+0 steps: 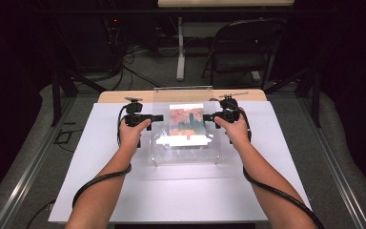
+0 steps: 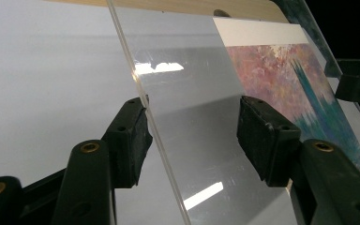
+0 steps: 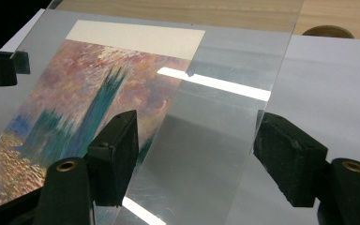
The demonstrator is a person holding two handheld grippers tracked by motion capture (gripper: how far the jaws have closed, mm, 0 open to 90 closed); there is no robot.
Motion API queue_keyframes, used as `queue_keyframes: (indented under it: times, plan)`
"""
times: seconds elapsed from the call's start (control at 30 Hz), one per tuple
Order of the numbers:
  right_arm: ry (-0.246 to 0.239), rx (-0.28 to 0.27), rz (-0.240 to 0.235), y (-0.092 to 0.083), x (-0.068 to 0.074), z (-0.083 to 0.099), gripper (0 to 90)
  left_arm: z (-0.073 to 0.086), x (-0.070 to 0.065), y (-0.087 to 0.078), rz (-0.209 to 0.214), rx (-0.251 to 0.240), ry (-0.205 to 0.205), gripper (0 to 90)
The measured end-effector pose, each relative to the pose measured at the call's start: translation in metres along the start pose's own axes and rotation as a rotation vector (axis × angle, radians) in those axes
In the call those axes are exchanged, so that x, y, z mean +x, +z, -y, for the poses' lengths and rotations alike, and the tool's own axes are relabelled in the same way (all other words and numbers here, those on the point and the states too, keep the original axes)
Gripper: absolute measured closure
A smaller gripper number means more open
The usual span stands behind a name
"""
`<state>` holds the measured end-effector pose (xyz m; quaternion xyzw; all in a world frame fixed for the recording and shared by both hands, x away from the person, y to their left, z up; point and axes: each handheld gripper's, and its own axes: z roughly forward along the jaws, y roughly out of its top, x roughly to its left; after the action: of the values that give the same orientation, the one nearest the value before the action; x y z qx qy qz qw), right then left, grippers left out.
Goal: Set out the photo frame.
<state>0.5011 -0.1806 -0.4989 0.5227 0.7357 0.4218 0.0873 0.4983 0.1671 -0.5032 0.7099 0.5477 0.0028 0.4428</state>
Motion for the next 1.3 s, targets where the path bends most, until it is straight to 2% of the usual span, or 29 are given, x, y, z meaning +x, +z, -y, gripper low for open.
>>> queue_keyframes:
  times: [0.87,1.3]
  plan:
    - [-0.032,-0.035,0.042,-0.022,0.018,-0.003,35.3,-0.002,-0.020,-0.023,-0.035,-0.010,0.042,47.5]
    - [-0.089,-0.036,0.074,-0.042,0.032,-0.004,37.2,-0.001,-0.035,-0.040,-0.050,-0.013,0.072,51.3]
